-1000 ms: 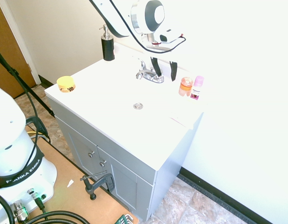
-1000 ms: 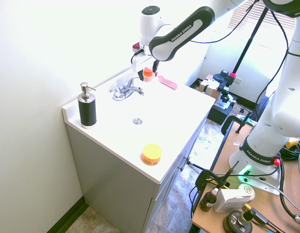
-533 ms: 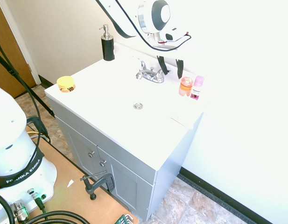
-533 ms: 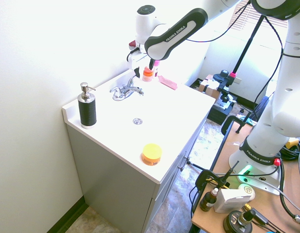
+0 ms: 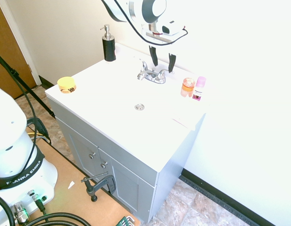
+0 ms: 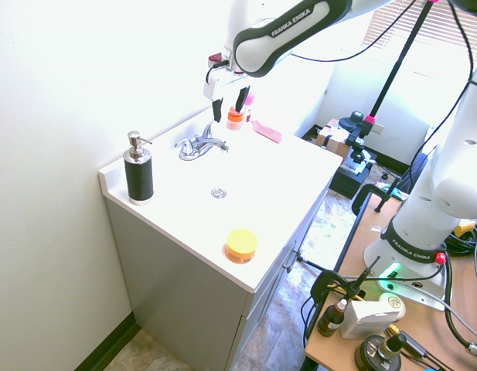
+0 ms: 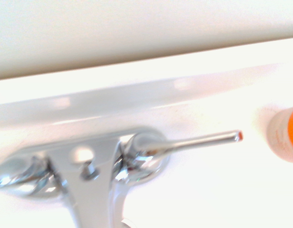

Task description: Turn off the cold water

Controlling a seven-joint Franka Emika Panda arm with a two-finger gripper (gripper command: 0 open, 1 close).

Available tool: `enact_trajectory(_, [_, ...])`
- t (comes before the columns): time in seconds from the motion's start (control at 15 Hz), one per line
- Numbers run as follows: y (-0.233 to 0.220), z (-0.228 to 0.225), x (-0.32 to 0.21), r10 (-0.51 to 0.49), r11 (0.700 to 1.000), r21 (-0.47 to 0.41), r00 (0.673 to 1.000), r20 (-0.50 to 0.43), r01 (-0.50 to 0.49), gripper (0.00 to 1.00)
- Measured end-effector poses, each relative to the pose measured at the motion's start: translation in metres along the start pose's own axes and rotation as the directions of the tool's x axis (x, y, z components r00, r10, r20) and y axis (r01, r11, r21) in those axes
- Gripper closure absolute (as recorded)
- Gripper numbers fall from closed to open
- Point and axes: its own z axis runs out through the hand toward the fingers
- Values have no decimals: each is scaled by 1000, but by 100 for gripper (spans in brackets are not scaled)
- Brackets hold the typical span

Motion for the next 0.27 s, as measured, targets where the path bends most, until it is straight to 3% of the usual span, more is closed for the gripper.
enact_trajectory(0.27, [24,-19,-45,-29,1000,12,997,74,28,0])
